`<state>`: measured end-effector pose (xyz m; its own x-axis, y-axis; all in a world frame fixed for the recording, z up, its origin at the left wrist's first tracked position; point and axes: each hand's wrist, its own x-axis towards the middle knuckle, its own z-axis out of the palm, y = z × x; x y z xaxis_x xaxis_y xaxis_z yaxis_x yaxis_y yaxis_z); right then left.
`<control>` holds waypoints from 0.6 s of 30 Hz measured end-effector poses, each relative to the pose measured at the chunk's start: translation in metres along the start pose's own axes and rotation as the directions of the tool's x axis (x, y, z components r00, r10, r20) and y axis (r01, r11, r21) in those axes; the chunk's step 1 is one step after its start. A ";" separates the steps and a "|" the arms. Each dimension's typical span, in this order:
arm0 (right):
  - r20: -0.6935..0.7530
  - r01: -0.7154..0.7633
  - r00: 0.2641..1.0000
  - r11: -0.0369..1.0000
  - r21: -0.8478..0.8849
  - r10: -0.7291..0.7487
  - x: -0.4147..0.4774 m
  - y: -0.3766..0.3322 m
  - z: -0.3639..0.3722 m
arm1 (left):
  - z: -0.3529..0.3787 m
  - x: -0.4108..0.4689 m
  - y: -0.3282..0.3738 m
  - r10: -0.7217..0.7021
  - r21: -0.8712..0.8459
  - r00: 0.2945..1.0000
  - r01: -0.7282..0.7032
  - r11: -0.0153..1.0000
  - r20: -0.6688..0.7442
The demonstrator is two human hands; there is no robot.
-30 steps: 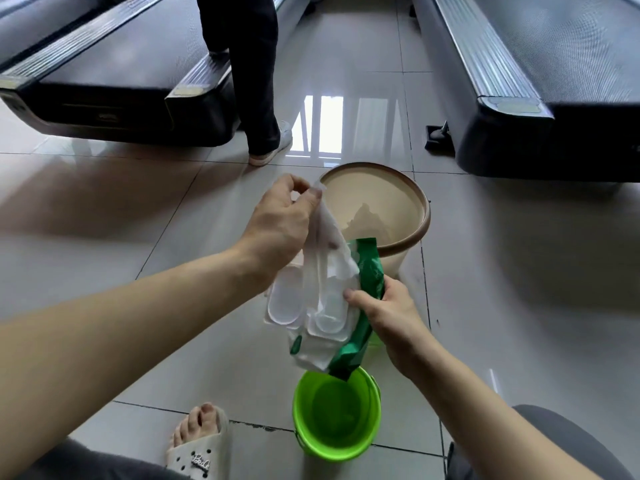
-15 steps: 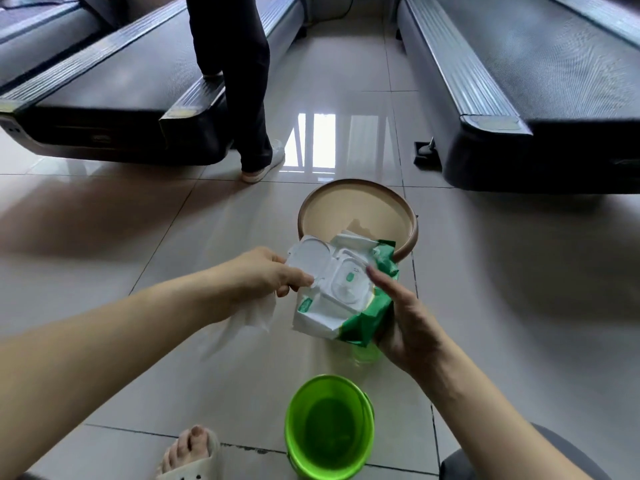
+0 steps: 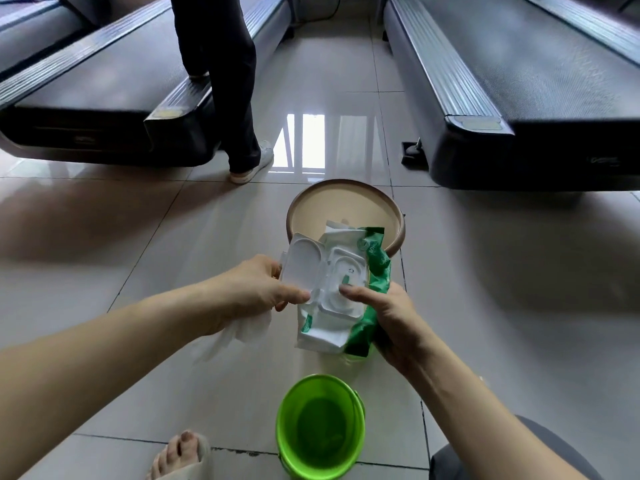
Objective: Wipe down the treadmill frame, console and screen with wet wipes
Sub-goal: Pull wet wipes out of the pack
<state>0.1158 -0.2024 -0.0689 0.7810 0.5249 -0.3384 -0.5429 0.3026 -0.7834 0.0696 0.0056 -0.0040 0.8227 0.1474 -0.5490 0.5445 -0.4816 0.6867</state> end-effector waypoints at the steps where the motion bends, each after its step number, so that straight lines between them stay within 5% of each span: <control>1: -0.051 0.007 0.999 1.000 -0.001 -0.007 0.002 0.001 -0.001 | 0.003 -0.001 0.001 0.036 0.046 0.999 -0.036 0.998 -0.004; 9: -0.230 0.003 0.973 0.996 0.094 0.019 0.010 0.009 -0.004 | 0.018 -0.009 0.001 0.336 0.317 0.940 -0.303 0.899 -0.055; 14: -0.307 -0.014 0.950 0.988 0.155 0.061 0.012 0.012 -0.001 | 0.032 -0.013 0.002 0.538 0.517 0.823 -0.385 0.764 -0.182; 18: -0.261 -0.058 0.961 0.992 0.112 0.086 0.011 0.010 -0.001 | 0.040 -0.015 0.003 0.596 0.539 0.792 -0.448 0.714 -0.131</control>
<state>0.1197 -0.1946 -0.0808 0.7849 0.3226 -0.5291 -0.6187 0.3590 -0.6988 0.0522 -0.0325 -0.0125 0.9977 -0.0570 0.0366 -0.0676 -0.8751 0.4791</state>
